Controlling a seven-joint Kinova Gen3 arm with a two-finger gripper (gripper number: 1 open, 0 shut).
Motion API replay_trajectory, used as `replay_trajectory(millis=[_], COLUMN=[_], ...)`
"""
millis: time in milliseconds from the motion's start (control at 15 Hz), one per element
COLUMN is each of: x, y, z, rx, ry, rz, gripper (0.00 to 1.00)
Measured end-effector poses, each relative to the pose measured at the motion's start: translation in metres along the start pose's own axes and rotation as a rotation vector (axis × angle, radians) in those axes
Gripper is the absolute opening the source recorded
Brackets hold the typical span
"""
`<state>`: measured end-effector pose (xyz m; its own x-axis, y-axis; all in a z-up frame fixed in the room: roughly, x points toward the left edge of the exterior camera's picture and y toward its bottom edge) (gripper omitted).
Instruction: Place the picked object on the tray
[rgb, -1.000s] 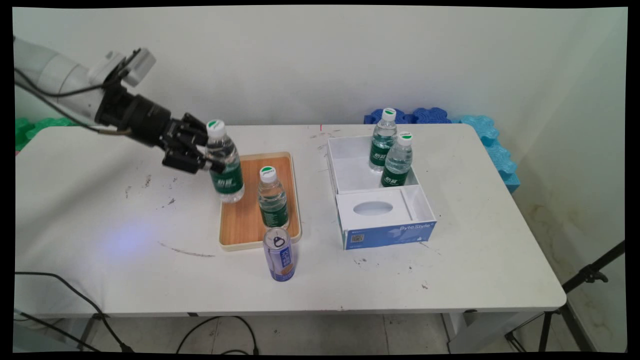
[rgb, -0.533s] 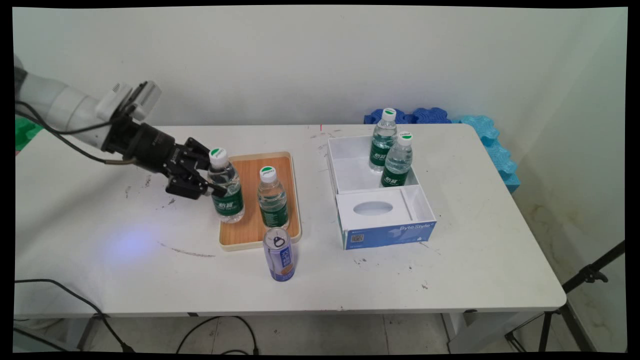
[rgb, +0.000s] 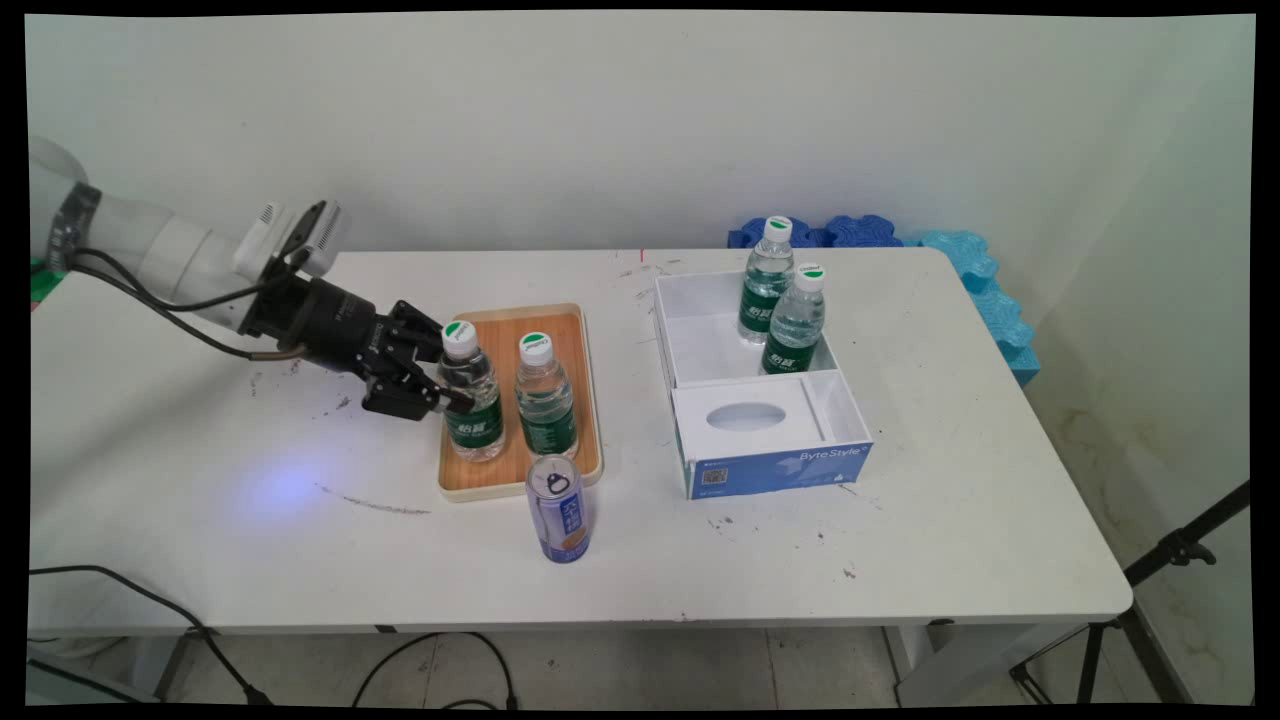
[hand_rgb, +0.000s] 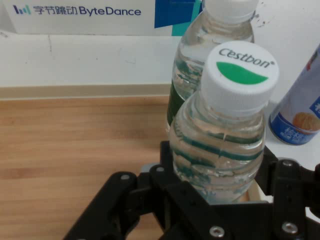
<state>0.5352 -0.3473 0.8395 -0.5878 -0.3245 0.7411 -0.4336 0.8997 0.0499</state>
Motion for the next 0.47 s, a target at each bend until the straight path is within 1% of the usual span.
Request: replay_trajectory(millis=[267, 333, 467], x=[-0.003, -0.003, -0.003], y=[0.0, 0.0, 0.0], z=[0.011, 0.013, 0.017], rx=[0.006, 0.01, 0.014], ry=[0.001, 0.0, 0.0], rz=[-0.01, -0.014, -0.016], gripper=[0.0, 1.0, 1.0])
